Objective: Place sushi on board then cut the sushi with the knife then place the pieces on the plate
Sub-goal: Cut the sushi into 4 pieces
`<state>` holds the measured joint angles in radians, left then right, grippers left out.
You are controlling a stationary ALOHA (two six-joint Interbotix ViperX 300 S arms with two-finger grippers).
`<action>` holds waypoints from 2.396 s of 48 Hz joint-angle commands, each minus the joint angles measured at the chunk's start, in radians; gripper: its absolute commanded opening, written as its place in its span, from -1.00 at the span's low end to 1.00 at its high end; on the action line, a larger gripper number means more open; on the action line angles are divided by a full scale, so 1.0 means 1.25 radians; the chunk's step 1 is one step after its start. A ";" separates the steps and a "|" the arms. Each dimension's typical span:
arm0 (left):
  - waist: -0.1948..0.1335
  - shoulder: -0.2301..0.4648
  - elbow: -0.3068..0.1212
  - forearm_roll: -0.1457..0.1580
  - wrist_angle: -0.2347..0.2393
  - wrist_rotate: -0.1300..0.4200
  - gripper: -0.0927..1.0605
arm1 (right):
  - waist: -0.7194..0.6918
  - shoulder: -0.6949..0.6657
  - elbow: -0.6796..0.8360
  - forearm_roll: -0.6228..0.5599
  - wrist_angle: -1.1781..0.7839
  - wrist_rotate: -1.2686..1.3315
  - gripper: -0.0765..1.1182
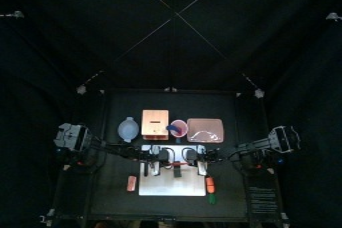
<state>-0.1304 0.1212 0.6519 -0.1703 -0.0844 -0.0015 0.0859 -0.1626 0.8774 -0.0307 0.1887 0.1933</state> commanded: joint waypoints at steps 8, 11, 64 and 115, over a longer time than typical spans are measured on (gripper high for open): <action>-0.002 -0.004 -0.015 -0.002 -0.002 -0.001 -0.12 | -0.021 -0.006 -0.009 -0.012 0.002 0.000 -0.25; -0.001 -0.002 -0.015 -0.002 -0.001 -0.001 -0.12 | -0.021 -0.005 -0.009 -0.012 0.004 0.000 -0.25; -0.013 0.015 -0.009 -0.022 -0.002 -0.001 -0.12 | -0.021 0.026 -0.013 -0.007 0.002 0.001 -0.25; 0.045 0.085 -0.006 0.000 0.032 0.006 -0.12 | -0.081 0.081 -0.004 -0.010 0.015 0.000 -0.25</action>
<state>-0.0767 0.2316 0.6381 -0.1795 -0.0629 0.0046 0.0061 -0.0445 0.8682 -0.0414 0.1933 0.1902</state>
